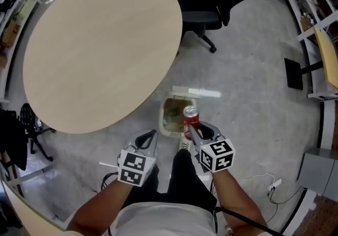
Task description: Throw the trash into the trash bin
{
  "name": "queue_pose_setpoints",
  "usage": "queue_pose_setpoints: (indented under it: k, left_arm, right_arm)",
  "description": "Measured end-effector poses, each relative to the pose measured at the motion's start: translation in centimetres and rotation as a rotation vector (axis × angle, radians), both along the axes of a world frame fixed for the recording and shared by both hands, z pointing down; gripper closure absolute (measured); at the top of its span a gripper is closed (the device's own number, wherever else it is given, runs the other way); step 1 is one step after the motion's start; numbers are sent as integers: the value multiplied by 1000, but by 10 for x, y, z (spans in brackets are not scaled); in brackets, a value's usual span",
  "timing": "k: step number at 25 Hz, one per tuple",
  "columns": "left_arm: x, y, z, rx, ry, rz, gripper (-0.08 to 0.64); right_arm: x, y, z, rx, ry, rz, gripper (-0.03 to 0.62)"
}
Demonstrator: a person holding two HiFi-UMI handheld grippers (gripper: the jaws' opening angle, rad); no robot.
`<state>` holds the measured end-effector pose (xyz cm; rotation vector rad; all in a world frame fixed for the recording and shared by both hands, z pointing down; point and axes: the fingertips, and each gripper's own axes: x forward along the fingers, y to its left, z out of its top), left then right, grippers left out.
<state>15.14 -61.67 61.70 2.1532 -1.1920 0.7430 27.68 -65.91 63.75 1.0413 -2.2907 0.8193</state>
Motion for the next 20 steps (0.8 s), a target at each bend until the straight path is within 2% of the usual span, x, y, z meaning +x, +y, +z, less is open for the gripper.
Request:
queue_pose_setpoints:
  k: [6, 11, 17, 20]
  left_arm:
    - [10, -18, 47, -31, -62, -27, 552]
    - [19, -16, 90, -115, -77, -40, 552]
    - [29, -14, 127, -181, -62, -41, 552]
    - [31, -17, 146, -207, -53, -57, 552]
  right_arm:
    - [2, -9, 102, -145, 31, -7, 503]
    - [-15, -7, 173, -249, 55, -38, 503]
    - [-29, -8, 234, -304, 133, -120, 503]
    - [-29, -13, 260, -331, 166, -131, 500]
